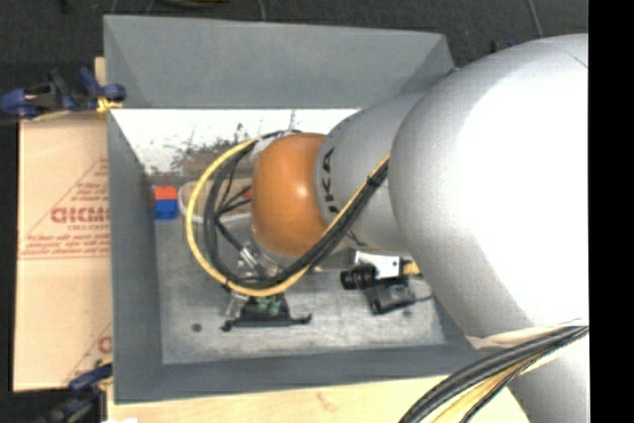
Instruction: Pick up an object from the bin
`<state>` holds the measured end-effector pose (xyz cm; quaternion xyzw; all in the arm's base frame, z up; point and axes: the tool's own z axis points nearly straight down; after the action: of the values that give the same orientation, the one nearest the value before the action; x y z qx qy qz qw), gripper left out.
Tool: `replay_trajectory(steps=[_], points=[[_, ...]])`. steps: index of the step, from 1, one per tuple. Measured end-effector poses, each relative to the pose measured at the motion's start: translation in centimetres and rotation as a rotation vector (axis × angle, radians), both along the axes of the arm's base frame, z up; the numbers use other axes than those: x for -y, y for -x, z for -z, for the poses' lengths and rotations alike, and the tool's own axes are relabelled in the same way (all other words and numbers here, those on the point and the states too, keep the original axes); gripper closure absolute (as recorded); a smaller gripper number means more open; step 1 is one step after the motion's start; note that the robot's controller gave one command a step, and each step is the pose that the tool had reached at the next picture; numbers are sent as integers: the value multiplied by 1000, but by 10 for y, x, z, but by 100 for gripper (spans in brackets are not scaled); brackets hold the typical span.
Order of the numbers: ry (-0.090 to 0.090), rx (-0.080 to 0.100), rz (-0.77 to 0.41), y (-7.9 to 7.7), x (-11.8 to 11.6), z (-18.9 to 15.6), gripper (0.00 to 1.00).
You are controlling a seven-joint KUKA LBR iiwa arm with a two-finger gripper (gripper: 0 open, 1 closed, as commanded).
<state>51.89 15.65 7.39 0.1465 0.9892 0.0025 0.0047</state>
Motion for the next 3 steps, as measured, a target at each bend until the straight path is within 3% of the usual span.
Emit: replay_trajectory(steps=[2, 3], points=[[4, -14, -1, 3, 1, -21, 100], [4, -11, -2, 2, 1, -37, 100]])
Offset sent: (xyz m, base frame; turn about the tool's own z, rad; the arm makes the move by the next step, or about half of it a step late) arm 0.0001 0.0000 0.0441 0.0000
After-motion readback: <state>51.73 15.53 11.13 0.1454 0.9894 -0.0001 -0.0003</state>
